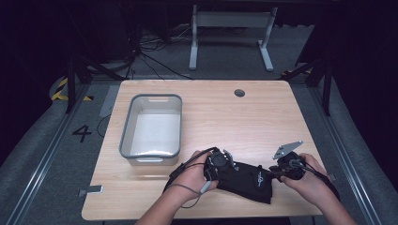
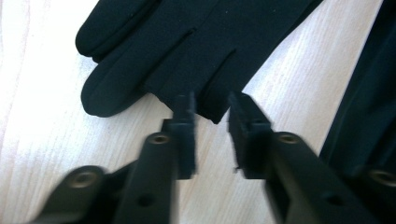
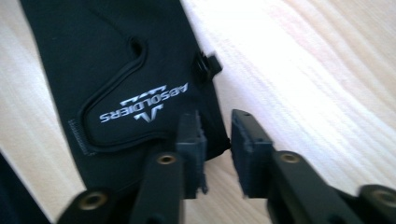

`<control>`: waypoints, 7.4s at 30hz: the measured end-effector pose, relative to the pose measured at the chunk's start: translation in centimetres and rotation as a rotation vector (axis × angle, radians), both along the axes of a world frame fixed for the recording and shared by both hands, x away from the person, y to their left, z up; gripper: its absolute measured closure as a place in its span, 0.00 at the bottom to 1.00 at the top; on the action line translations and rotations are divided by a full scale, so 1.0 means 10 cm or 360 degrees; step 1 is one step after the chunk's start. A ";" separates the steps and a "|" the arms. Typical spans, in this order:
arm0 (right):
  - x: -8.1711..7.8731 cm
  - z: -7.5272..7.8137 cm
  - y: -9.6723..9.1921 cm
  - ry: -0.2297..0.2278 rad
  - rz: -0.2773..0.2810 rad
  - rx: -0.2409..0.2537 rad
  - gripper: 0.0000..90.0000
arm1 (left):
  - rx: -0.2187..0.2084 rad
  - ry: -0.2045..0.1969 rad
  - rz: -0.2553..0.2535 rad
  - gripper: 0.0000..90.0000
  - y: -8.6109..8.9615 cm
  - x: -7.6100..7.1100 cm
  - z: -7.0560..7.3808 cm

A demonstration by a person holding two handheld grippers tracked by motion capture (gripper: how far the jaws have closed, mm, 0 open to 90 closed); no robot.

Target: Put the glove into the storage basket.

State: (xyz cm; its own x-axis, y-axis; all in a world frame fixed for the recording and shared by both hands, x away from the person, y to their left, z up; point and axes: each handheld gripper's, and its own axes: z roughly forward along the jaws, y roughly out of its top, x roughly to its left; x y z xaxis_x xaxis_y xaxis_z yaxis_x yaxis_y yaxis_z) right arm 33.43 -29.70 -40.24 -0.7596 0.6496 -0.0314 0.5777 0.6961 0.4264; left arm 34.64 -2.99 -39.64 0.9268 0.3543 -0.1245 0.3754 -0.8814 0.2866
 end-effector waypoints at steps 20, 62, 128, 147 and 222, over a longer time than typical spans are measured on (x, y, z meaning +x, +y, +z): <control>0.01 0.11 -0.12 -0.0142 -0.0063 0.0151 0.74 | -0.0419 -0.0154 0.0394 0.69 0.41 0.16 0.30; 0.09 0.03 -0.59 -0.0141 -0.0255 0.0219 0.63 | -0.0451 -0.0112 -0.0093 0.47 -0.47 0.22 -0.19; 0.06 0.05 -0.53 -0.0102 -0.0199 0.0316 0.64 | -0.0498 -0.0091 0.0038 0.74 -0.26 0.21 0.09; 0.08 0.01 -0.49 -0.0070 -0.0178 0.0308 0.65 | -0.0566 -0.0118 0.0240 0.74 0.13 0.18 0.44; 0.18 -0.05 -0.33 -0.0007 -0.0169 0.0332 0.62 | -0.0609 -0.0283 0.1442 0.74 1.86 0.94 0.67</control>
State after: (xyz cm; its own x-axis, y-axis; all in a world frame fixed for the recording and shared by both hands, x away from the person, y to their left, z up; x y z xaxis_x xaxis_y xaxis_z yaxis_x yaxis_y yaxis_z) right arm 35.28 -32.98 -40.78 -0.6866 0.7189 0.1089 0.6411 0.5279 0.5571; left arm 44.03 15.57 -32.95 0.3429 0.9016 -0.2636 0.7843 -0.1204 0.6085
